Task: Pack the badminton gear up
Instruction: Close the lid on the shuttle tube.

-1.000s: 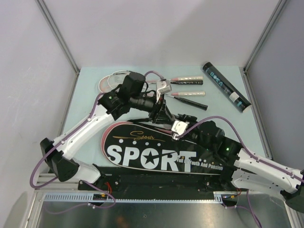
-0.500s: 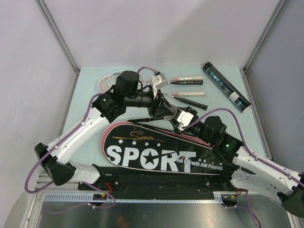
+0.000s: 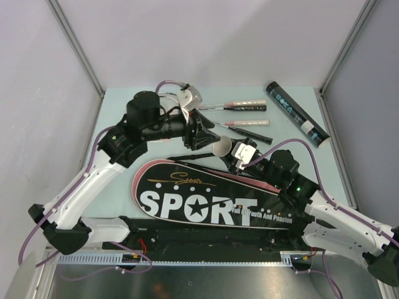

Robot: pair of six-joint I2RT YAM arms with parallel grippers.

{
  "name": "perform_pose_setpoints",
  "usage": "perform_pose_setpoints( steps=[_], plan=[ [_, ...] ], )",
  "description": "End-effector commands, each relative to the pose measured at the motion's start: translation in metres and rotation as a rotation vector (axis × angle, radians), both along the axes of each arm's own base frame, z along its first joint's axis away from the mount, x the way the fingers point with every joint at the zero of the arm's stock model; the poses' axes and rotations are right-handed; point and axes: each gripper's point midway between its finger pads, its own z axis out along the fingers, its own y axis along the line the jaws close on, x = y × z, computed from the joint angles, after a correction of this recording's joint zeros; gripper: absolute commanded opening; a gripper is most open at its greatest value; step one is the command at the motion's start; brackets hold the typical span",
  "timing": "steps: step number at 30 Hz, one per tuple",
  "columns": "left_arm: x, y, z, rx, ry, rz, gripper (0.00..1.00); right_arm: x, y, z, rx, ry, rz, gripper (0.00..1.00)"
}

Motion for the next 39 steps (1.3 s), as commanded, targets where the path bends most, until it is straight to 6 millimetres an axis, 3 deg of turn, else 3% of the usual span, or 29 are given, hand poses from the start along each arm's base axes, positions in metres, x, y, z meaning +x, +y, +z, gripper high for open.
perform_pose_setpoints(
  steps=[1,3,8,12,17,24,33,37,39],
  plan=[
    [-0.005,0.022,0.062,-0.122,-0.141,0.082,0.59,-0.002,0.003,0.042,0.111,-0.048,0.02,0.04],
    [0.007,0.028,0.051,-0.097,-0.124,0.126,0.64,-0.003,0.004,0.042,0.105,-0.053,0.028,0.04],
    [0.019,0.019,0.011,-0.027,0.025,0.03,0.77,-0.005,0.002,0.045,0.106,-0.068,0.03,0.04],
    [0.028,0.009,-0.011,0.016,0.07,-0.003,0.76,-0.006,0.001,0.048,0.109,-0.08,0.032,0.04],
    [0.024,-0.002,-0.029,0.033,0.124,-0.086,0.73,-0.007,0.002,0.048,0.109,-0.081,0.042,0.04],
    [0.021,0.005,-0.027,0.04,0.083,-0.056,0.75,-0.005,0.005,0.045,0.1,-0.079,0.042,0.04],
    [0.012,0.022,0.003,0.006,0.011,0.003,0.77,-0.004,0.005,0.045,0.101,-0.078,0.039,0.04],
    [0.018,0.016,-0.011,0.046,0.023,0.007,0.77,-0.005,0.007,0.045,0.104,-0.076,0.05,0.04],
    [0.012,-0.005,-0.029,0.091,0.038,-0.036,0.76,-0.005,0.007,0.046,0.108,-0.081,0.05,0.04]
  ],
)
